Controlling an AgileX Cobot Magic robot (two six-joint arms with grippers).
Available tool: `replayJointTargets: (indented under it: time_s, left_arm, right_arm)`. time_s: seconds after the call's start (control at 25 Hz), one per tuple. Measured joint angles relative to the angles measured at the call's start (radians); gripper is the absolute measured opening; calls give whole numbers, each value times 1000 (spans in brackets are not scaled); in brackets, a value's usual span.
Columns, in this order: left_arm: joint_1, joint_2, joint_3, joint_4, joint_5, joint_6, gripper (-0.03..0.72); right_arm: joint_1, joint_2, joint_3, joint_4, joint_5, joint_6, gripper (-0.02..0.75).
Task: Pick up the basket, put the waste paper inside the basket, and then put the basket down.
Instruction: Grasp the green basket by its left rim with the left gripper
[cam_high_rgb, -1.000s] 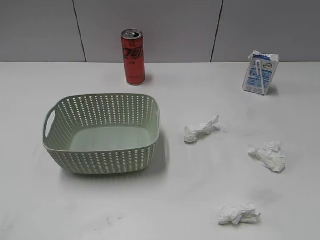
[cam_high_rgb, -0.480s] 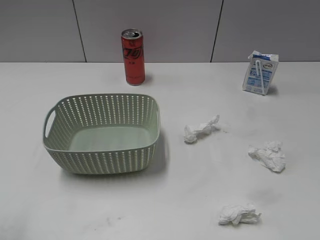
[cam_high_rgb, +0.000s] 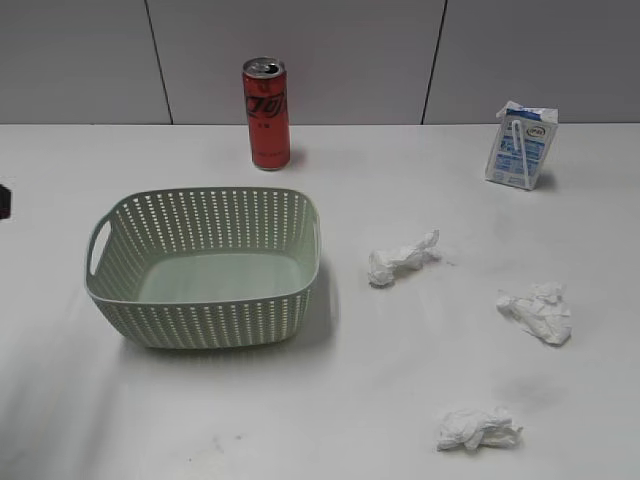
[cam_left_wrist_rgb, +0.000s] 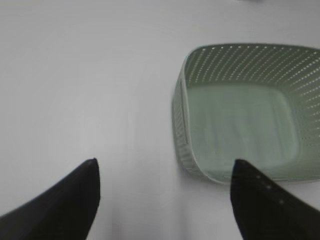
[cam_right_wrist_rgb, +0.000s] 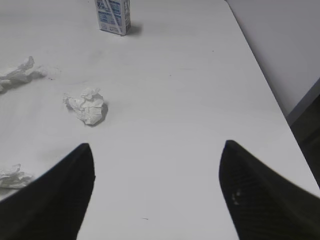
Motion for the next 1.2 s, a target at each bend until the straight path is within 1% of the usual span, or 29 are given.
replayJointTargets:
  time_s: [0.12,0.28,0.44,0.64,0.72,0.8,0.92,1.2]
  left_arm:
    - [-29,151,-91,-1,16,0,621]
    - [-71,357,-228,-1,84,0,617]
    - [-104,547,-364,18,160,-1,593]
    - [-118,725,-497,127,245,-112,567]
    - [-118,774,-527,146,266,-136,566]
    - [-118,815,-541,128,267,-144,565]
    - [-118,861,-544,87,257,-147,565]
    - [-118,915,-545,82,216,-150,554]
  right_arm:
    - [0,0,0,0,0,0,586]
    - [0,0,0,0,0,0,587]
    - [0,0,0,0,0,0,587]
    - [0,0,0,0,0,0,585]
    - [0,0,0,0,0,0,585]
    - [0,0,0,0,0,0,585]
    - [0,0,0,0,0,0,585]
    - [0,0,0,0,0,0,585]
